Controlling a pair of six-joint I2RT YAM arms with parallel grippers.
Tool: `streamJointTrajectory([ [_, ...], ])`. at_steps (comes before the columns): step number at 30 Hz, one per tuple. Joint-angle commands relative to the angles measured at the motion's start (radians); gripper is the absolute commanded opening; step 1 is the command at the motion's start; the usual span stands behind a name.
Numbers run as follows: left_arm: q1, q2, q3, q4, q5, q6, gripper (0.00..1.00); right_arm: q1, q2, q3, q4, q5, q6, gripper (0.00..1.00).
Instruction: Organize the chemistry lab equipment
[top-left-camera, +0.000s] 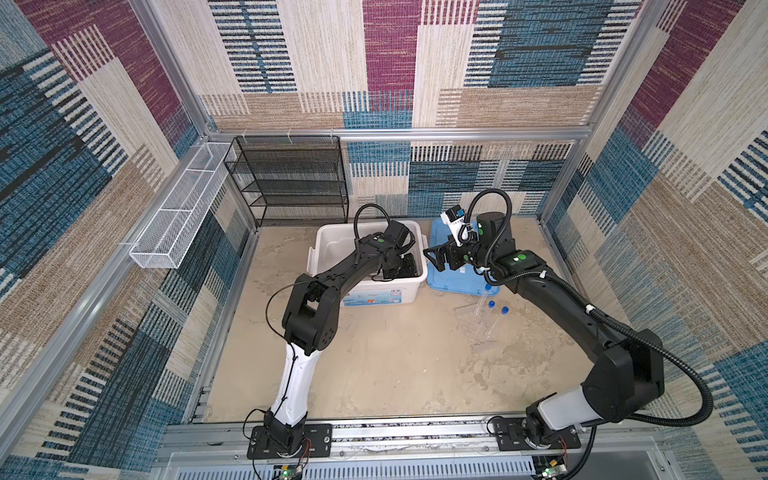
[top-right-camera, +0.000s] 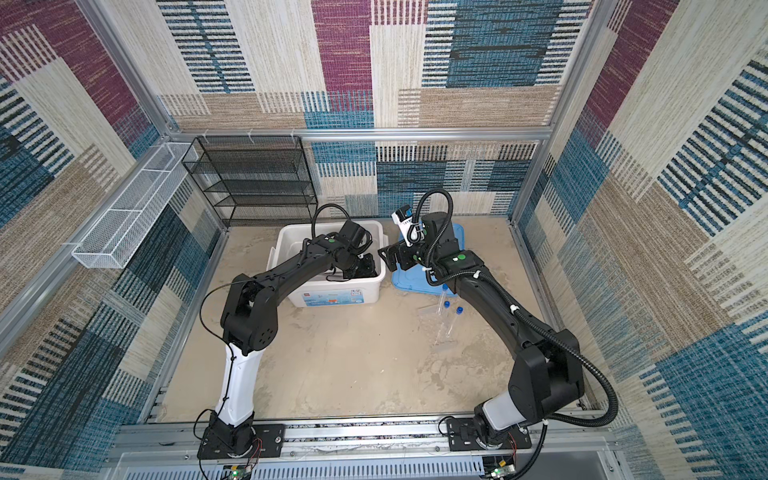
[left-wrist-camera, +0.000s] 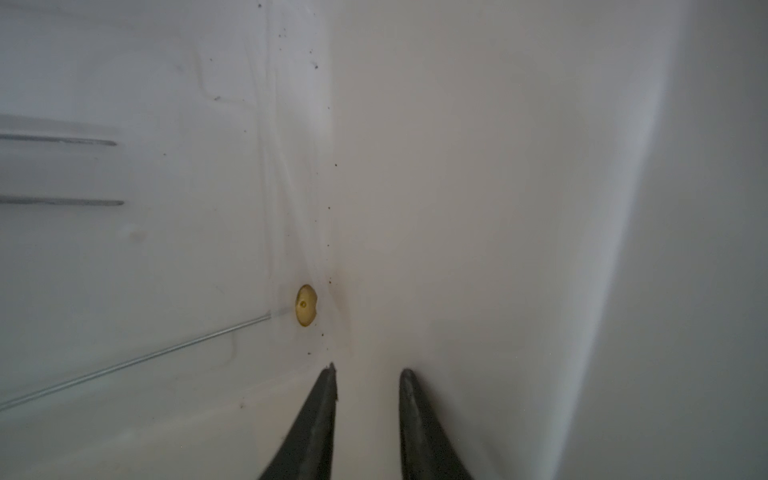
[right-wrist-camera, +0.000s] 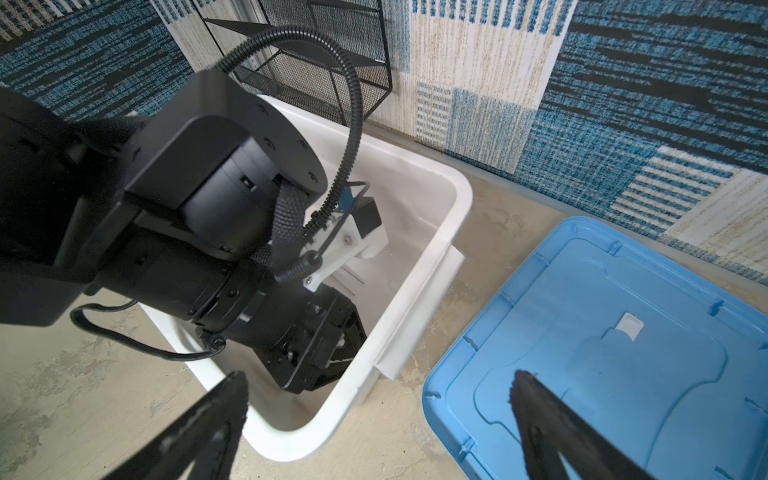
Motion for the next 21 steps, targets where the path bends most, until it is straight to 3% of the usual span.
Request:
streamJointTrajectory([
  [1,0.003,-0.004,-0.005,0.015,0.005,-0.005,0.33,0.000,0.011,0.004,0.029,-0.013,0.005,1.00],
  [7,0.006,-0.021,-0.010,0.009,-0.016,0.015,0.47,0.000,0.021,0.009,0.026,-0.015,0.005,1.00],
  [12,0.011,-0.032,-0.007,-0.003,-0.031,0.029,0.50,0.000,0.018,0.007,0.026,-0.011,0.002,1.00],
  [17,0.013,-0.063,-0.008,-0.015,-0.060,0.054,0.71,0.000,0.014,0.007,0.024,-0.008,-0.001,1.00],
  [21,0.013,-0.116,-0.011,-0.027,-0.101,0.079,0.78,0.000,0.010,0.011,0.026,-0.006,-0.002,1.00],
])
